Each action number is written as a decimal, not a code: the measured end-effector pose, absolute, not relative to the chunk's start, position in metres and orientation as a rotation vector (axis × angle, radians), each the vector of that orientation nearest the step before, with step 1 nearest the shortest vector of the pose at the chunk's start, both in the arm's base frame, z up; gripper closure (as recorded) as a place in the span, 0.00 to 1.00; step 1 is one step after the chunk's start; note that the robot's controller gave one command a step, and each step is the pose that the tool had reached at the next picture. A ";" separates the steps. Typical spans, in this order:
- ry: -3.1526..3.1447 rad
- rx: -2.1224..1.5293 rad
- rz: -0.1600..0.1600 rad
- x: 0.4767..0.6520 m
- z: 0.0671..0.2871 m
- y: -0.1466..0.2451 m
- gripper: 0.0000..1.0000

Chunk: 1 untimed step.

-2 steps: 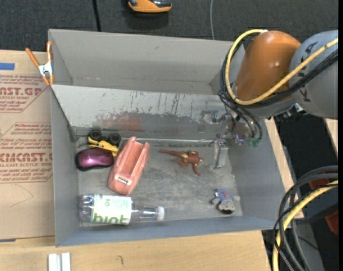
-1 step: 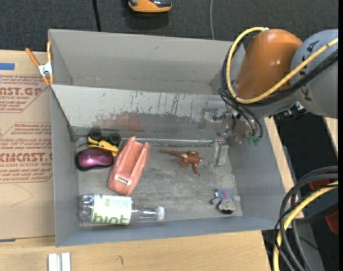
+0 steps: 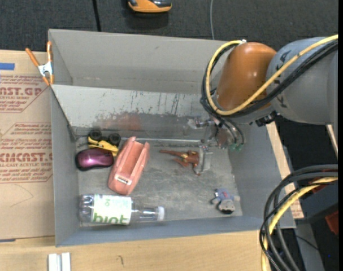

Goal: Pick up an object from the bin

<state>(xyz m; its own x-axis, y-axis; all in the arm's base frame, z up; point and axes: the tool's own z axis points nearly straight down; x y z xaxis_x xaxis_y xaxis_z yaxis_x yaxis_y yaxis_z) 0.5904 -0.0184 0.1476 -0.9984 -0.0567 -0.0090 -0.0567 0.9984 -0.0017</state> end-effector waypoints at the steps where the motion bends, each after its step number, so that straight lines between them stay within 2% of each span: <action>1: 3.122 -0.388 0.002 0.578 0.118 -0.013 0.00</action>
Offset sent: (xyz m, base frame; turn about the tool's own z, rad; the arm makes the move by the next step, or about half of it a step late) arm -0.0035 0.0086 -0.0776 0.1749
